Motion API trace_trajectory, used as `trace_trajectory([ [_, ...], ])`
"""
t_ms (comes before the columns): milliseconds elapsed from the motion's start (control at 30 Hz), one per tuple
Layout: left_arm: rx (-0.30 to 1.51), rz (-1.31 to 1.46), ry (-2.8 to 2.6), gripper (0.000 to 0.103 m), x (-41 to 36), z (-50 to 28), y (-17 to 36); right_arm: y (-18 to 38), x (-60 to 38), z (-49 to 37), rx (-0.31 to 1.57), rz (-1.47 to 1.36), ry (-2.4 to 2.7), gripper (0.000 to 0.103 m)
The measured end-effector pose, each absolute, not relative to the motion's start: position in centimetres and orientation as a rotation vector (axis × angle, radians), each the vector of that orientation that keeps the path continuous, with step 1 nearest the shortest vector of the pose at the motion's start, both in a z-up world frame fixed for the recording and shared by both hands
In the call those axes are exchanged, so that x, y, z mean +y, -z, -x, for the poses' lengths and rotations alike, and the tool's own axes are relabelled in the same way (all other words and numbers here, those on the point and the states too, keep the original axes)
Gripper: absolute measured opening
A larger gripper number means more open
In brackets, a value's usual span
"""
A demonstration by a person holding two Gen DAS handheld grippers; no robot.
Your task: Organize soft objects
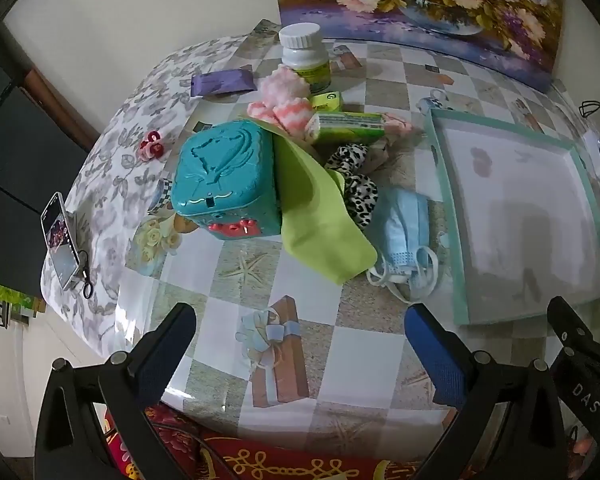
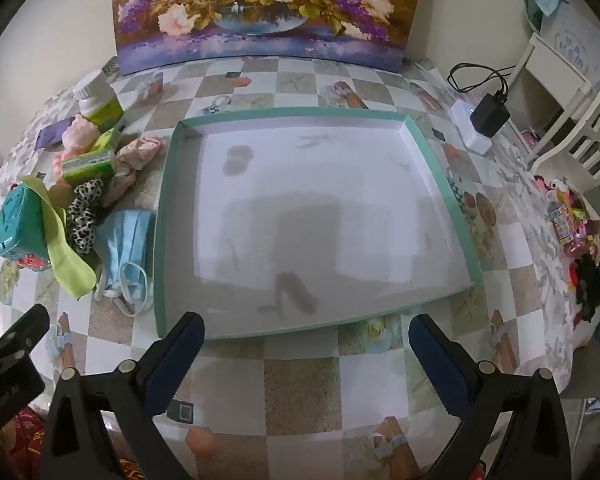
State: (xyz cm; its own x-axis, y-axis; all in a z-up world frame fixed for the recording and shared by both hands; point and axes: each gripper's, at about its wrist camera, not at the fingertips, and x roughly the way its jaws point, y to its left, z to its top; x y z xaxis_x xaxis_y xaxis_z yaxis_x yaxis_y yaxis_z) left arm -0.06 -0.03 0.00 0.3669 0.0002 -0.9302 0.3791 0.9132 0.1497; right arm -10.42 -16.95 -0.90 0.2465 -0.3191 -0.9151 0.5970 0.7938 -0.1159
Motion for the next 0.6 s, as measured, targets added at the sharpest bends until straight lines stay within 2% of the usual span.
trace_trajectory([
  [600,1.192,-0.282,0.3,0.103,0.33,-0.1,0.34,0.85,-16.85,10.8,1.202,-0.288,0.641,0.103],
])
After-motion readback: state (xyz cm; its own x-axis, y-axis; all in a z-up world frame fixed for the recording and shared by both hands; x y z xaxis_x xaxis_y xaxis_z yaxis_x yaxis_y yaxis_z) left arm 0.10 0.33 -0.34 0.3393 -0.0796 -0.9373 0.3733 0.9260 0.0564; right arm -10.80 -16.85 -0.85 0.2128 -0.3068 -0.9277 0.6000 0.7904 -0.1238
